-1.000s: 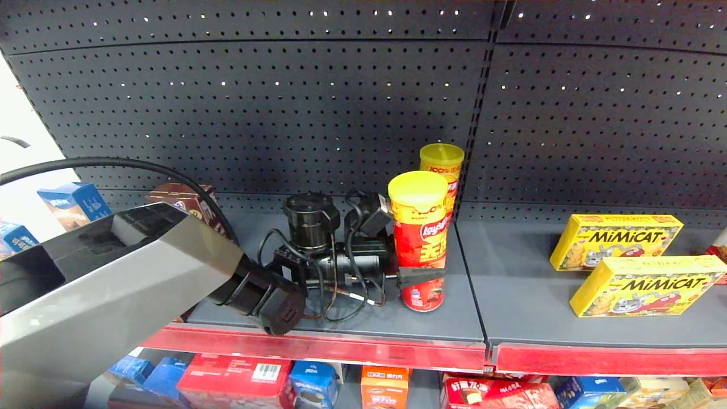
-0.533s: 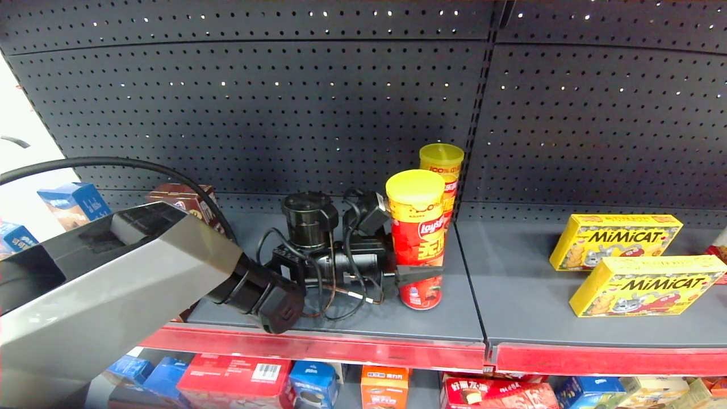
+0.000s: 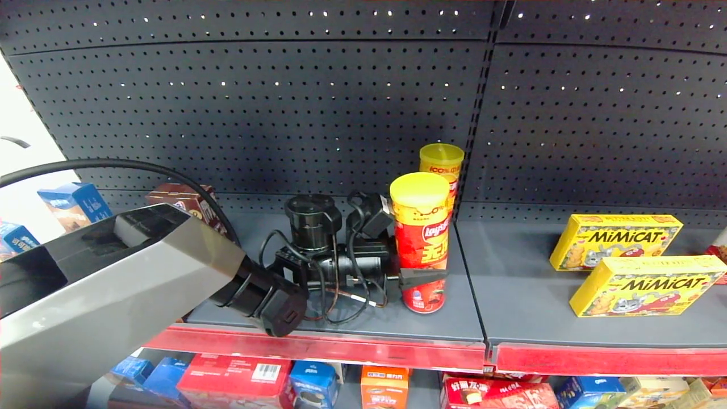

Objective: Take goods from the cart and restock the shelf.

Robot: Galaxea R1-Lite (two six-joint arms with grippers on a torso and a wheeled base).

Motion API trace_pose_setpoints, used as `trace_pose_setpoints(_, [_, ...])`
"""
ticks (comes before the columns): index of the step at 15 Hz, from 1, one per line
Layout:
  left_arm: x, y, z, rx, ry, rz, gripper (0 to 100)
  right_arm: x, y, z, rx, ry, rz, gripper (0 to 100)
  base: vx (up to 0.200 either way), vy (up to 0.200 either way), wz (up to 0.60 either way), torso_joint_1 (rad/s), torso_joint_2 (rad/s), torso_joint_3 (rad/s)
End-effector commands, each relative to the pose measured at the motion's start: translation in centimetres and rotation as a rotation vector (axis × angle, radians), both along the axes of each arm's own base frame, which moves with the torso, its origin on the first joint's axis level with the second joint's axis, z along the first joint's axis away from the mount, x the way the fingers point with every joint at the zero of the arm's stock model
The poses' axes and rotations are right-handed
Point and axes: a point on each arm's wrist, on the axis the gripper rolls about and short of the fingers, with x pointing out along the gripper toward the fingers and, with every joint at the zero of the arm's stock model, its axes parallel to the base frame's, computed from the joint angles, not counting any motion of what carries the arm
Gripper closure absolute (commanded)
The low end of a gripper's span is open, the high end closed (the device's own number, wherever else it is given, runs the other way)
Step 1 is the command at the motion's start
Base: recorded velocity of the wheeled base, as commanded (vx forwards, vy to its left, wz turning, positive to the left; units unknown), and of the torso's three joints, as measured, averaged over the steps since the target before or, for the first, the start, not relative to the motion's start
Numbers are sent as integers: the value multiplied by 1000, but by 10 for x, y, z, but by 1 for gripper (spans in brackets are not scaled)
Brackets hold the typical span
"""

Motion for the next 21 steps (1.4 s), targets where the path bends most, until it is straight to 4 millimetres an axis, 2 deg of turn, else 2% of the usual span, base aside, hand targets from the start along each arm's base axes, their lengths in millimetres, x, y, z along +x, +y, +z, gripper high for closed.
trace_pose_setpoints(1, [-2, -3, 0, 0, 0, -9, 100, 0, 0, 0, 0, -2, 0, 0, 0, 0, 0, 0, 0, 0])
trace_pose_setpoints(4, [-4, -4, 0, 0, 0, -13, 100, -1, 0, 0, 0, -4, 0, 0, 0, 0, 0, 0, 0, 0])
trace_pose_setpoints(9, [-18, 0, 0, 14, 22, -22, 100, -1, 0, 0, 0, -5, 0, 0, 0, 0, 0, 0, 0, 0])
trace_pose_setpoints(21, [-22, -2, 6, 2, 22, -39, 100, -2, 0, 2, -3, -12, -5, 0, 0, 0, 0, 0, 0, 0])
